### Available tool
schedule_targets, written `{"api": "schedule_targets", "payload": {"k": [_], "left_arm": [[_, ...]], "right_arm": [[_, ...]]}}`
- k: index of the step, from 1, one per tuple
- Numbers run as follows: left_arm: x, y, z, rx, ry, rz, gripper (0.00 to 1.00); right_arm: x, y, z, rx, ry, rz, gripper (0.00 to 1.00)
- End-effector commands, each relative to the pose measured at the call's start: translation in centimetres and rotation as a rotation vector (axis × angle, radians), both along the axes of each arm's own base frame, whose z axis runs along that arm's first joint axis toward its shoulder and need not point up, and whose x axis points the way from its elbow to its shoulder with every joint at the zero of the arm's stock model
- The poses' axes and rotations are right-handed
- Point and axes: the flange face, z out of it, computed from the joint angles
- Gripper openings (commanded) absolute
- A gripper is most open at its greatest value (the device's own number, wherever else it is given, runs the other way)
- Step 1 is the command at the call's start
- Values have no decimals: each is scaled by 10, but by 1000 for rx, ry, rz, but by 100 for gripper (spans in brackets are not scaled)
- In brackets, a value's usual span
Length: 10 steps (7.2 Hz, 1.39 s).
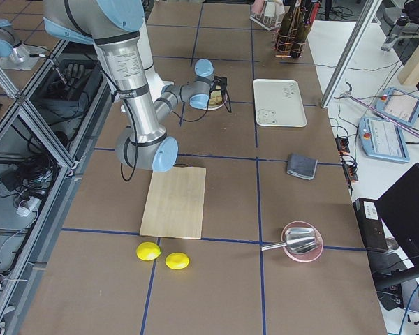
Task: Make sandwich and place on tray
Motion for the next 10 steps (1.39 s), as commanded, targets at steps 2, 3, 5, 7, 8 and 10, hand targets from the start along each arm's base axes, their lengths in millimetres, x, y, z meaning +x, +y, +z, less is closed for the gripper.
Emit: {"api": "schedule_targets", "payload": {"k": [2, 3, 5, 7, 8, 10], "left_arm": [[1, 0, 0, 1, 2, 2, 100], [4, -1, -3, 24, 2, 9, 100], [59, -13, -33, -34, 40, -26, 100], [177, -5, -87, -173, 155, -49, 100], [265, -2, -132, -234, 162, -80, 98], [392, 16, -207, -337, 202, -112, 93]], "right_arm": [[-4, -2, 2, -6, 6, 3, 63], [-2, -3, 1, -4, 4, 15, 100], [18, -10, -9, 4, -23, 32, 100], [85, -52, 16, -45, -15, 50, 100], [138, -89, 33, -95, -17, 43, 100], [233, -137, 65, -165, -27, 47, 100]]}}
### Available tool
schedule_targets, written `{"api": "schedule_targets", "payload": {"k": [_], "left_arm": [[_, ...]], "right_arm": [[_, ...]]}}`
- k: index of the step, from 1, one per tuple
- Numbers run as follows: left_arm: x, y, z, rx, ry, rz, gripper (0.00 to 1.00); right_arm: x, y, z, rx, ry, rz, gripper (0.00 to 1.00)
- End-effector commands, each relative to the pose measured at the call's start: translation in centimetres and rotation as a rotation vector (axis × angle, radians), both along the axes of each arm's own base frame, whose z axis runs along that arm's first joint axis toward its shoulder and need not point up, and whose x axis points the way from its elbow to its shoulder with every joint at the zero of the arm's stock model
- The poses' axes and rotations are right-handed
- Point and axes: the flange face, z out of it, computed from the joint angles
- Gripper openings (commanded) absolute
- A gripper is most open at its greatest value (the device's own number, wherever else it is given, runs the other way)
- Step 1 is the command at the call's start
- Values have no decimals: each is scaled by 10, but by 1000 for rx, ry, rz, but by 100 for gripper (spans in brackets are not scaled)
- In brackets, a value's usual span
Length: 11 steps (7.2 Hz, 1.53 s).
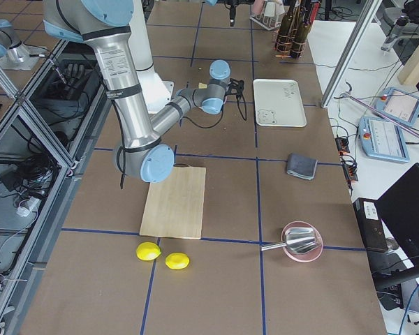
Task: Make sandwich and place on tray
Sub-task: 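Raise the right gripper from the bowl while the left gripper reaches its rim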
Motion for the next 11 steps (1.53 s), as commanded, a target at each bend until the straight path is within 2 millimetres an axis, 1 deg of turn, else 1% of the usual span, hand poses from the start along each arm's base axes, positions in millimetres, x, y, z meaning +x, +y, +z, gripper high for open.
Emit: {"api": "schedule_targets", "payload": {"k": [1, 2, 3, 4, 5, 6, 8, 9, 10, 11], "left_arm": [[139, 60, -62, -144, 37, 20, 82], [193, 86, -90, -136, 8, 6, 72], [219, 74, -127, -145, -28, -17, 65], [234, 78, -140, -155, -53, -5, 58], [249, 88, -140, -138, -63, -12, 53], [264, 94, -145, -125, -66, -14, 50], [274, 91, -150, -125, -66, -12, 49], [282, 97, -143, -130, -81, 1, 49], [288, 105, -144, -129, -79, 18, 42], [291, 109, -149, -127, -72, 25, 33]], "right_arm": [[82, -28, 40, -9, 0, -15, 100], [85, -28, 46, 2, 7, -20, 100], [85, -28, 48, 1, 8, -20, 100], [85, -27, 47, 3, 6, -20, 100], [85, -27, 49, 1, 8, -19, 100], [86, -26, 54, -4, 13, -19, 100], [87, -25, 56, -7, 15, -18, 100], [87, -25, 56, -7, 15, -19, 100], [87, -24, 56, -8, 17, -18, 100], [87, -25, 57, -7, 17, -17, 100]]}}
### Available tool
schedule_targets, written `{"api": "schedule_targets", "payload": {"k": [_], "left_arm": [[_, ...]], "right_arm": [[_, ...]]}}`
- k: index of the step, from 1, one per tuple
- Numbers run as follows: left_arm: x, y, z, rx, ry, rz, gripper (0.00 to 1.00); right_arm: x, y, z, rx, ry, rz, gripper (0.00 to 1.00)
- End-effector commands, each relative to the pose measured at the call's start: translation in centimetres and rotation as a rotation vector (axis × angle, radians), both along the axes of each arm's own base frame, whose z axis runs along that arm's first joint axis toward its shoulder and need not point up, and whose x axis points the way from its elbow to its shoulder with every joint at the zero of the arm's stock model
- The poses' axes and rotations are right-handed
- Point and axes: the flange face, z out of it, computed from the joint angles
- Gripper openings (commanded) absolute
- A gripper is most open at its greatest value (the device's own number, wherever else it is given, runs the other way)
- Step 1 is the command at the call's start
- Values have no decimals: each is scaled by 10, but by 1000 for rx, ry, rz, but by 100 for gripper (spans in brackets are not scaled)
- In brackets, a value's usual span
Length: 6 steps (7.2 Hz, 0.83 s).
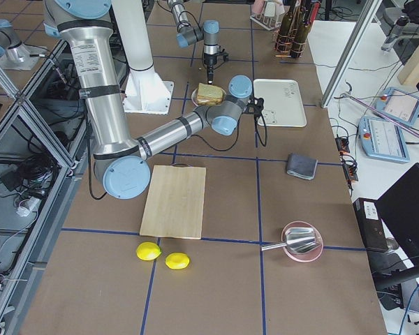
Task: Make sandwich and place on tray
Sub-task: 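Raise the right gripper from the bowl while the left gripper reaches its rim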
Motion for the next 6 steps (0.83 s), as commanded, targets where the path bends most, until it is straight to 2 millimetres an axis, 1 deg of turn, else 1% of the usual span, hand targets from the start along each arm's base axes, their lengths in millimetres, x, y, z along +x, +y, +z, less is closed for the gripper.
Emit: {"api": "schedule_targets", "payload": {"k": [1, 2, 4, 5, 6], "left_arm": [[6, 8, -4, 2, 8, 16, 30], [9, 12, -3, 4, 5, 25, 30], [14, 12, 2, 7, 12, 28, 30], [13, 12, 0, 13, 26, 28, 29], [16, 11, 4, 9, 19, 27, 26]], "right_arm": [[1, 1, -2, 4, -3, 0, 100], [1, 2, -3, 5, -5, -2, 100], [1, 2, -4, 6, -6, -3, 100], [2, 3, -5, 6, -7, -2, 100], [2, 3, -4, 6, -7, -2, 100]]}}
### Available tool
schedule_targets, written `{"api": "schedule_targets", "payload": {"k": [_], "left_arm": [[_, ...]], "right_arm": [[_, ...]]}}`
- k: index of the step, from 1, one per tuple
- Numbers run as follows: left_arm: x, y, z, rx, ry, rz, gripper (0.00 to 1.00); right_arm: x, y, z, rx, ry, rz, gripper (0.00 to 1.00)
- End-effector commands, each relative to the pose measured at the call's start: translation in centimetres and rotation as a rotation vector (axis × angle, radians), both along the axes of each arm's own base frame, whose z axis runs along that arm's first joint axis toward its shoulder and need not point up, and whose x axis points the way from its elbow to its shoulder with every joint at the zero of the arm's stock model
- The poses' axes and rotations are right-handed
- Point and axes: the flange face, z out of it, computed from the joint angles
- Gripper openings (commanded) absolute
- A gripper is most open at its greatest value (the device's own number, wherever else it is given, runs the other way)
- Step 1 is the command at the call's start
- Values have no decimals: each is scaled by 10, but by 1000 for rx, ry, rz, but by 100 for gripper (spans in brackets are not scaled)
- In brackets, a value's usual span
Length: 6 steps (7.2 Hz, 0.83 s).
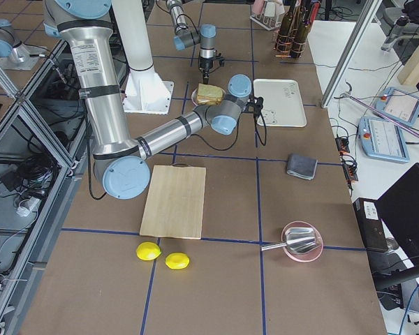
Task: Make sandwich and place on tray
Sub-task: 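Close the left gripper on the bowl rim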
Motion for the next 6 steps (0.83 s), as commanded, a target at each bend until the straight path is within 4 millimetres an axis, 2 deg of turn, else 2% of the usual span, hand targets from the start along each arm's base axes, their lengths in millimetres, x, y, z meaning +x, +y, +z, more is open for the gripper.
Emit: {"api": "schedule_targets", "payload": {"k": [1, 2, 4, 6], "left_arm": [[3, -1, 5, -1, -4, 1, 21], [4, -1, 3, -1, 0, 0, 1], [-6, -5, -10, -27, 34, -29, 0], [-33, -38, -23, -239, 115, -194, 0]], "right_arm": [[1, 1, -1, 1, -2, 0, 100], [1, 1, -1, 1, -2, -1, 100], [2, 1, -2, 2, -3, 0, 100], [8, 10, -7, 9, -12, -1, 100]]}}
